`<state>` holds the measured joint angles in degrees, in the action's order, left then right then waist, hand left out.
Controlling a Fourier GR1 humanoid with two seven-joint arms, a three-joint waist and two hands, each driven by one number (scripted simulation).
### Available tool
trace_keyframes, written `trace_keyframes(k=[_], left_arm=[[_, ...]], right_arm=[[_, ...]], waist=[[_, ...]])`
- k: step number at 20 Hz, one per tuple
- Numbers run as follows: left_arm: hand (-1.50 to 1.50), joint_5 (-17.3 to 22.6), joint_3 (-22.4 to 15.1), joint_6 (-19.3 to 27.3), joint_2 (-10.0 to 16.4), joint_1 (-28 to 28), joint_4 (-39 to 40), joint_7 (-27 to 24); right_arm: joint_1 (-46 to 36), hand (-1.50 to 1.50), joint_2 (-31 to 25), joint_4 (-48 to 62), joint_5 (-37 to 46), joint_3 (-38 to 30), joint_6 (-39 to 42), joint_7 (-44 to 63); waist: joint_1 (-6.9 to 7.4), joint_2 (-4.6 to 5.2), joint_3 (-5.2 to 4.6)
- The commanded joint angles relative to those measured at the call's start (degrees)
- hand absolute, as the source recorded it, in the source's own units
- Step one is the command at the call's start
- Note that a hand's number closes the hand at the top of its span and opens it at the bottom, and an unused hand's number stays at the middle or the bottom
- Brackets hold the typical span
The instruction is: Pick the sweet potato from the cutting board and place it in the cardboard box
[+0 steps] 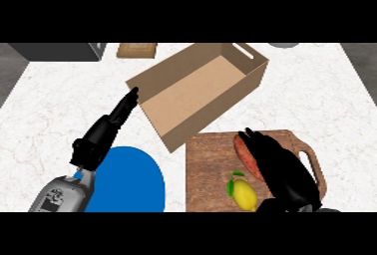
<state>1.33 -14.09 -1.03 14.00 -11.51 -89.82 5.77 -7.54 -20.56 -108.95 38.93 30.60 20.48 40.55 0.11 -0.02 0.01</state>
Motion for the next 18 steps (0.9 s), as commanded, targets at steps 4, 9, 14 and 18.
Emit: trace_keyframes(k=[4,9,14,18], left_arm=[[0.0,-2.02,1.69,-1.98,-1.95,2.61,-2.49,0.12],[0.0,-2.81,5.33,-4.41,-3.28,-1.74,4.28,-2.66],[0.0,-6.45,3.9,-4.15,-5.01,1.51,1.1,-0.85],[0.0,-7.14,4.71,-3.21,-7.39,-3.05,1.55,3.15]], right_arm=[[4.06,-1.5,1.87,4.36,6.02,-1.55,-4.52,-8.49],[2.44,-1.5,3.4,11.08,8.33,-4.35,-5.04,-14.82],[3.23,-1.5,4.19,8.33,8.69,-6.28,0.76,-13.92],[1.74,-1.5,7.0,14.77,11.41,-5.83,-0.5,-15.19]], waist=[[-0.09,-0.04,0.0],[-0.18,0.02,0.0],[-0.16,-0.02,-0.01],[-0.16,0.0,0.0]])
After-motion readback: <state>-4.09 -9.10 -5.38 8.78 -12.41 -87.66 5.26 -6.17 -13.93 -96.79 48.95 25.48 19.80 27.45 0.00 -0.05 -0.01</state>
